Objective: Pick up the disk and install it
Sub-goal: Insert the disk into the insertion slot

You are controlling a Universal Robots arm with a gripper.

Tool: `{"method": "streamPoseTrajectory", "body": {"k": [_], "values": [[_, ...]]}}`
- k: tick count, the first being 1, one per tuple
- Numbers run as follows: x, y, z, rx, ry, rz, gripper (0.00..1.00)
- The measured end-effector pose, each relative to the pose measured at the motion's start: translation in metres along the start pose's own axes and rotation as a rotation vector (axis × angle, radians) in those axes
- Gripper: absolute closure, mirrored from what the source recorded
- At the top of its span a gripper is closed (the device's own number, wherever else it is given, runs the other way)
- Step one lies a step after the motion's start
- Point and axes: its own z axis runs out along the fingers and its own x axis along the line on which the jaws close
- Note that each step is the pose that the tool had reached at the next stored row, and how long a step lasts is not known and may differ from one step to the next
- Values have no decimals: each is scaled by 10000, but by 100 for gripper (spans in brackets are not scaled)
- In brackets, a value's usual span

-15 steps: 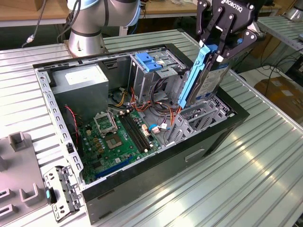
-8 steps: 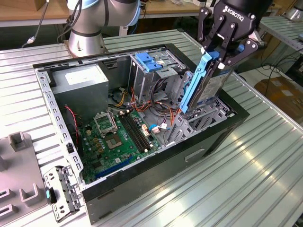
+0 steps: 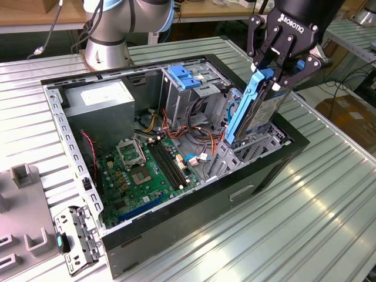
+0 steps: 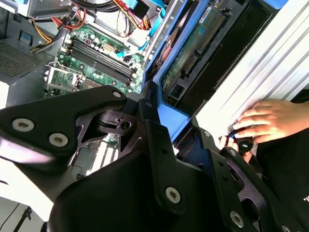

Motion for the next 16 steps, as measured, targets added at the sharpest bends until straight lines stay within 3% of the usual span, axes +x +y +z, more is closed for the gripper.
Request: {"method": "streamPoseTrajectory", "body": {"k": [16], "values": [[4,-11,99,0,3,1,63]]}}
